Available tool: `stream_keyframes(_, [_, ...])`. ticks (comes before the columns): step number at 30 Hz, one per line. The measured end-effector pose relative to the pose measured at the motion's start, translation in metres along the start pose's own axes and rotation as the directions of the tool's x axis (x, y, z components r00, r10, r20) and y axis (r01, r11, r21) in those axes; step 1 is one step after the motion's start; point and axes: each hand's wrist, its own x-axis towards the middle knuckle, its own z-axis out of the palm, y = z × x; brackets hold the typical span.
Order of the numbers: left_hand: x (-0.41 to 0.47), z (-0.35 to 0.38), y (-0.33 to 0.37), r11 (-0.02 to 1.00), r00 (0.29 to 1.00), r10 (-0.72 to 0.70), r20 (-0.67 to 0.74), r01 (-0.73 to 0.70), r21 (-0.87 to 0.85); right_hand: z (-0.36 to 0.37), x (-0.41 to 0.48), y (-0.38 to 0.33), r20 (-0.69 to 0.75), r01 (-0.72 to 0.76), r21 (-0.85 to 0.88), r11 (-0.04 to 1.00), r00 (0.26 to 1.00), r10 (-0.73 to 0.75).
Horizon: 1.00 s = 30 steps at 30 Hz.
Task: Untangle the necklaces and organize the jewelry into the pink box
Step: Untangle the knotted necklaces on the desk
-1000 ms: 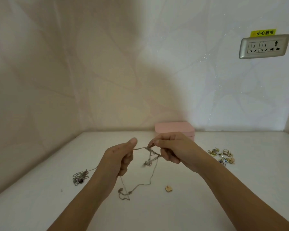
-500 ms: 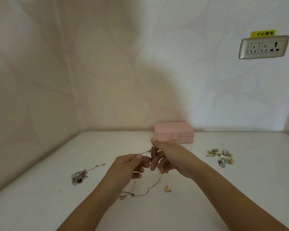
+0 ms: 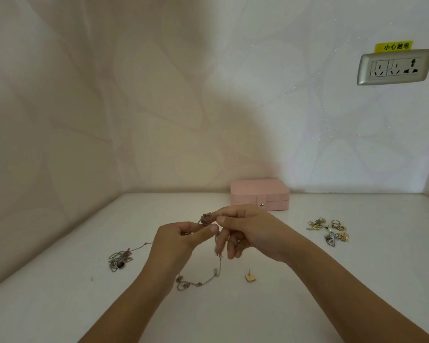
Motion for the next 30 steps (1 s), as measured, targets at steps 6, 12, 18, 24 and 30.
stream_keyframes(6, [0.002,-0.002,0.000,0.990,0.998,-0.055,-0.027,0.051,-0.129,0.008,0.003,0.004,0.024,0.050,-0.037,0.998,0.998,-0.049])
stream_keyframes(12, [0.009,-0.005,-0.003,0.935,0.984,-0.153,0.089,0.174,-0.310,-0.007,0.008,0.009,-0.312,0.078,0.043,0.996,0.948,-0.060])
stream_keyframes(18, [0.011,-0.006,-0.002,0.878,0.976,-0.141,0.165,0.201,-0.434,-0.015,0.009,0.008,-0.250,0.042,0.410,0.911,0.966,0.068])
stream_keyframes(24, [0.008,-0.004,-0.005,0.965,0.991,-0.036,0.130,0.068,-0.255,-0.012,0.010,0.006,-0.221,0.043,0.553,0.832,0.971,0.096])
stream_keyframes(30, [0.008,-0.006,-0.005,0.982,0.996,0.025,0.082,-0.009,-0.186,-0.013,0.008,0.002,-0.212,0.087,0.532,0.842,0.977,0.033])
